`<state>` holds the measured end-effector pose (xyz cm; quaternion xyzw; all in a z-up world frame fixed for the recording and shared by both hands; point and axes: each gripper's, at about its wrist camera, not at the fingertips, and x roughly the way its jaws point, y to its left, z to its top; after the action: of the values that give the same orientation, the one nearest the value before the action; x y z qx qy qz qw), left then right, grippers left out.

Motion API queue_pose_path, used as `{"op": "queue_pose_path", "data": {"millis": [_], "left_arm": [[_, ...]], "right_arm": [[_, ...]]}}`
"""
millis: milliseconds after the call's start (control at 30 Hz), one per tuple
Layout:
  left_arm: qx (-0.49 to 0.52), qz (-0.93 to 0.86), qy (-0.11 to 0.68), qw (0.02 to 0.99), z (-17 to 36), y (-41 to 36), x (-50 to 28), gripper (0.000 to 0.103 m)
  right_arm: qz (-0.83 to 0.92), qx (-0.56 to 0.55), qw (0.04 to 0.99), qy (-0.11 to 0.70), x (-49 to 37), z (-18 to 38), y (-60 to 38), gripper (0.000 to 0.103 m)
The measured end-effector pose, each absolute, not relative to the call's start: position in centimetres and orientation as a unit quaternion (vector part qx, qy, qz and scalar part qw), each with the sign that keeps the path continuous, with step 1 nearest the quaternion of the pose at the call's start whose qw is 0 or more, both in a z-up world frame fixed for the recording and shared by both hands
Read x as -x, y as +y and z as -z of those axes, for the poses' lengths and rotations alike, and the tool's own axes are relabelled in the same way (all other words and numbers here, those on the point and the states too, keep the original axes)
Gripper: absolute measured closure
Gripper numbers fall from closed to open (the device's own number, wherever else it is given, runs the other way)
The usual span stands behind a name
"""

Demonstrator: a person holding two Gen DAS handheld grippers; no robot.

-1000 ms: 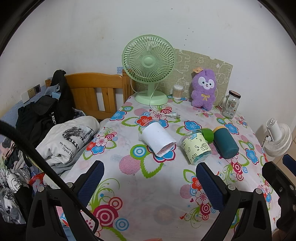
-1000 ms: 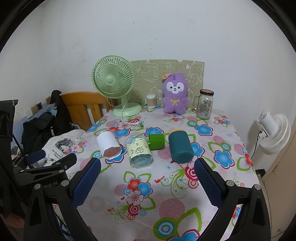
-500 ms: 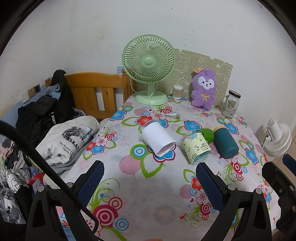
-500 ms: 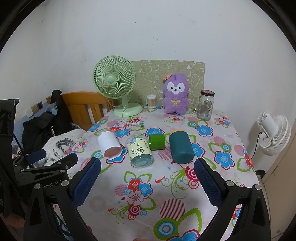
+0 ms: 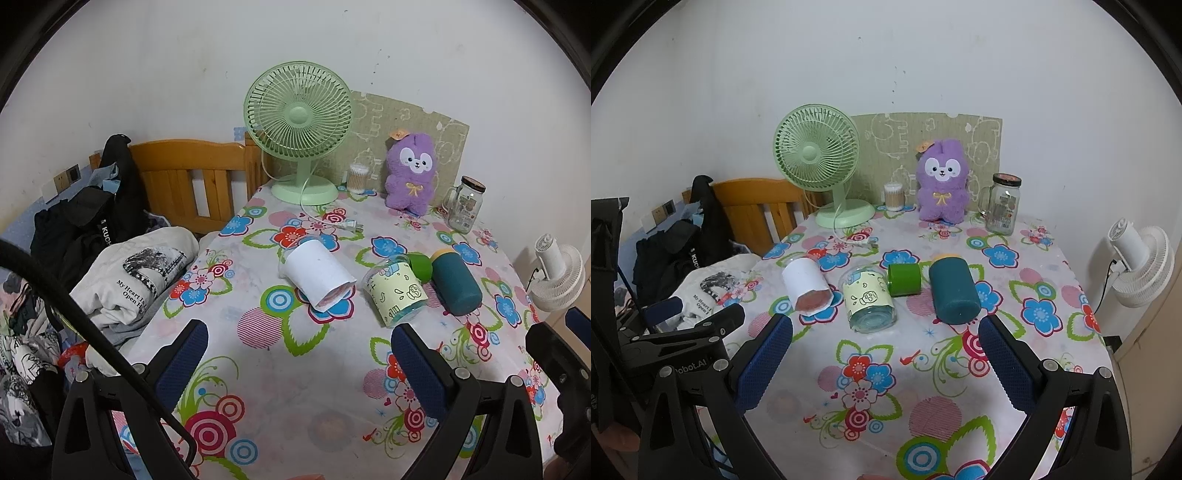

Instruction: Flip cup upside down

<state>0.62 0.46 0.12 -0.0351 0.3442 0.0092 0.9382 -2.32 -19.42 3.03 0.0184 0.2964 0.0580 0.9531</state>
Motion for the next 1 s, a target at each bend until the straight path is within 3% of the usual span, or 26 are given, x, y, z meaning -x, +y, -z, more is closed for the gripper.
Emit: {"op": "queue_pose_path", "data": {"millis": [1000], "left_arm": [[0.029, 0.000, 0.372, 0.928, 2.4, -0.6, -6.2, 0.002]], "right_arm": [[-0.066, -0.024, 0.938, 0.338, -3.6, -1.0, -19.8, 0.001]]}}
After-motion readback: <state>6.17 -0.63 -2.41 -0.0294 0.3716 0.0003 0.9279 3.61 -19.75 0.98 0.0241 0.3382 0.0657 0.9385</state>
